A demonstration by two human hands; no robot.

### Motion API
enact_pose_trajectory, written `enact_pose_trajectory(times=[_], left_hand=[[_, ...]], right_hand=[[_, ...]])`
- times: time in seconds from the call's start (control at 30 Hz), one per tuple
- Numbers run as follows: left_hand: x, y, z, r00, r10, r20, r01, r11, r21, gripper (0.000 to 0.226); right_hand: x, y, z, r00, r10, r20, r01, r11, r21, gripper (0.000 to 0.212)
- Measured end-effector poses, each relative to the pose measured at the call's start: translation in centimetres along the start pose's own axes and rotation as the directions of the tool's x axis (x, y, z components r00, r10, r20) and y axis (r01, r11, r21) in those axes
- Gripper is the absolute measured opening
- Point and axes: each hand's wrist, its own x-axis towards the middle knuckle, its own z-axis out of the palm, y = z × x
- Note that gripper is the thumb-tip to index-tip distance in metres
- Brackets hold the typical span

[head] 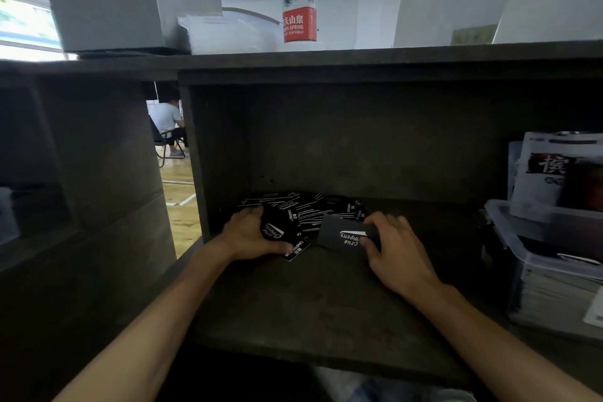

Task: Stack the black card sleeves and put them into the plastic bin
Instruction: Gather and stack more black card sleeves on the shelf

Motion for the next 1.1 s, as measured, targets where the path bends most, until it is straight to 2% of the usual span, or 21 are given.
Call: enact_pose_trajectory(times=[0.1,0.23,0.37,0.47,0.67,0.73,0.83,0.93,1.0,1.1], left_hand=[[-0.2,-0.3,-0.1,1.0,-0.025,-0.007,0.025,0.995,-0.093,0.133],[-0.6,-0.5,0.4,0.997,-0.023,-0.067,0.023,1.0,-0.002,0.138],[-1.1,-0.6,0.9,0.988,0.012,-0.154,0.002,0.996,0.087,0.127],[-1.3,-0.3,1.1,0.986,-0.001,-0.164,0.006,1.0,0.029,0.116],[-1.4,-0.5,0.8,0.985,-0.062,-0.161,0.057,0.998,-0.031,0.122],[-1.5,-0.8,0.8,0.961,-0.093,-0.26,0.074,0.994,-0.084,0.11],[-1.3,-1.1,0.4,0.904,-0.114,-0.411,0.046,0.984,-0.171,0.07],[-1.4,-1.1,-0.1,0.89,-0.122,-0.44,-0.011,0.958,-0.286,0.036],[-1.8,-0.9,0.0,0.892,-0.082,-0.444,-0.04,0.965,-0.259,0.032],[-2.0,-0.6,0.2,0.861,-0.032,-0.508,-0.051,0.987,-0.149,0.036]], right_hand=[[0.1,-0.1,-0.1,1.0,0.006,0.004,-0.006,1.0,0.007,0.024],[0.0,-0.2,-0.2,1.0,0.011,-0.003,-0.011,1.0,0.013,0.021],[0.0,-0.3,-0.3,1.0,0.024,0.014,-0.024,1.0,0.018,0.021],[0.0,-0.3,-0.3,1.0,0.028,0.01,-0.028,0.999,0.022,0.022],[0.0,-0.1,-0.1,1.0,0.021,-0.006,-0.021,1.0,0.012,0.021],[0.0,0.0,0.0,1.0,0.022,-0.012,-0.022,1.0,0.011,0.021],[0.0,0.0,0.0,1.0,0.029,-0.012,-0.029,1.0,0.011,0.021],[0.1,0.1,0.0,0.999,0.031,-0.008,-0.03,0.999,0.014,0.02],[0.1,0.1,-0.1,0.999,0.035,-0.008,-0.035,0.999,0.019,0.02],[0.0,0.1,-0.2,0.999,0.053,-0.003,-0.053,0.998,0.02,0.023]])
